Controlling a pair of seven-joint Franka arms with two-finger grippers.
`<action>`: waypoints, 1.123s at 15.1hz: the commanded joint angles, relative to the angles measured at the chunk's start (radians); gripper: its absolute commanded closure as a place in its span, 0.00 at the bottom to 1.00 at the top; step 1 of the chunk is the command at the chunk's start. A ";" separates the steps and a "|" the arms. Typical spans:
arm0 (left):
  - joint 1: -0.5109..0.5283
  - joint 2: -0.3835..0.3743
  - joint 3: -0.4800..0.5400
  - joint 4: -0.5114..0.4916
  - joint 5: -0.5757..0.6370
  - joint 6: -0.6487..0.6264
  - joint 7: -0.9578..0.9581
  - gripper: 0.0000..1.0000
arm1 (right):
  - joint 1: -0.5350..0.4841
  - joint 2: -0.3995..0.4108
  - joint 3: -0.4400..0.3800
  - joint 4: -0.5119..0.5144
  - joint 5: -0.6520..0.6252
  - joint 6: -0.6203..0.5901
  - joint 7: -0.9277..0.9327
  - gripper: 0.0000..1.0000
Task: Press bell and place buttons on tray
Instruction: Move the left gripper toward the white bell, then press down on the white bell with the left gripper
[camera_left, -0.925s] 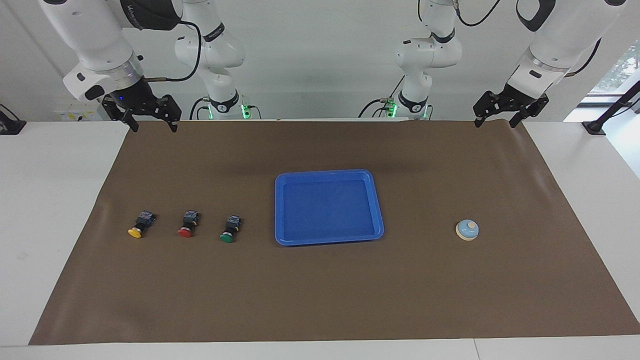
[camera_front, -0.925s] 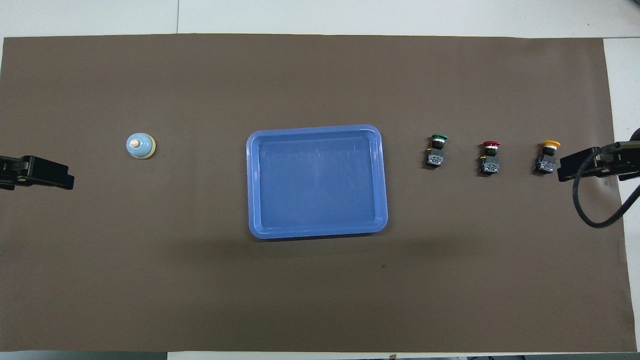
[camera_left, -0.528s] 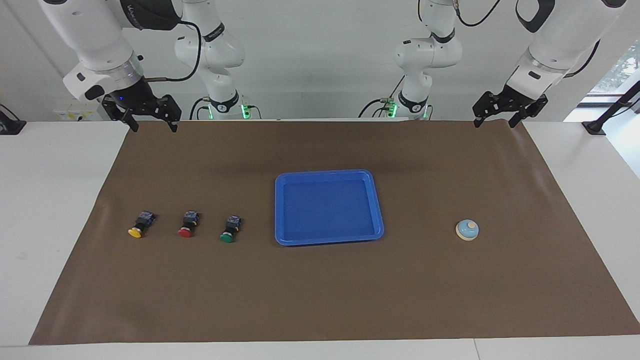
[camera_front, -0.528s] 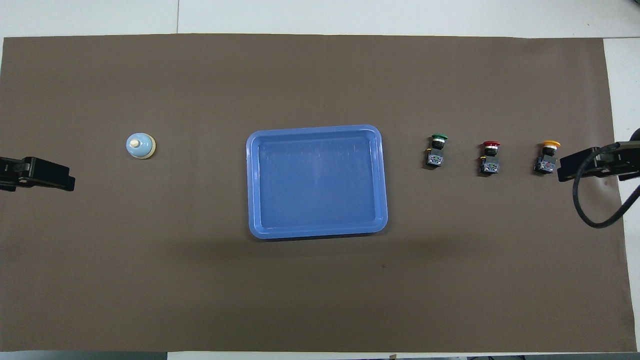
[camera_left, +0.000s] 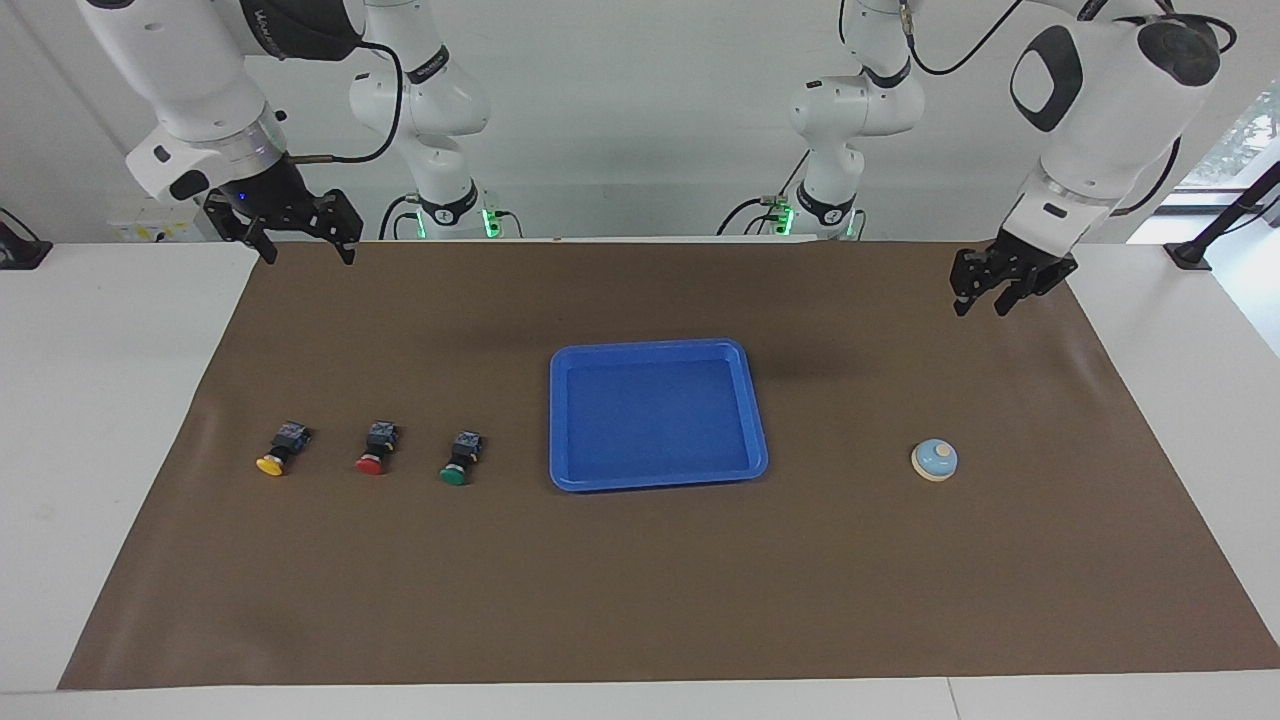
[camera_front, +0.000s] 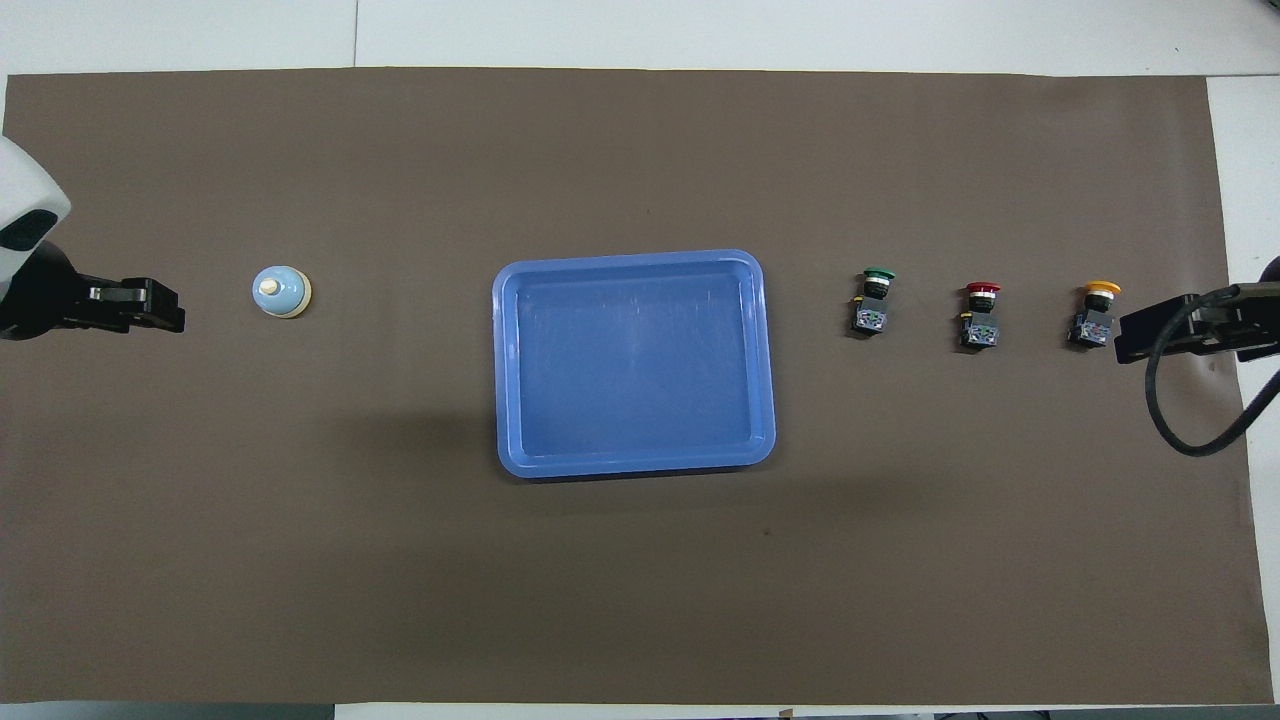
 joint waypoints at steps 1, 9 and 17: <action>0.022 0.133 0.005 0.007 -0.004 0.141 0.004 1.00 | -0.009 -0.012 0.006 -0.011 -0.006 -0.007 -0.022 0.00; 0.029 0.309 0.008 -0.054 0.021 0.405 0.001 1.00 | -0.009 -0.012 0.006 -0.011 -0.006 -0.007 -0.022 0.00; 0.020 0.310 0.008 -0.060 0.022 0.410 -0.007 1.00 | -0.009 -0.012 0.006 -0.011 -0.006 -0.007 -0.022 0.00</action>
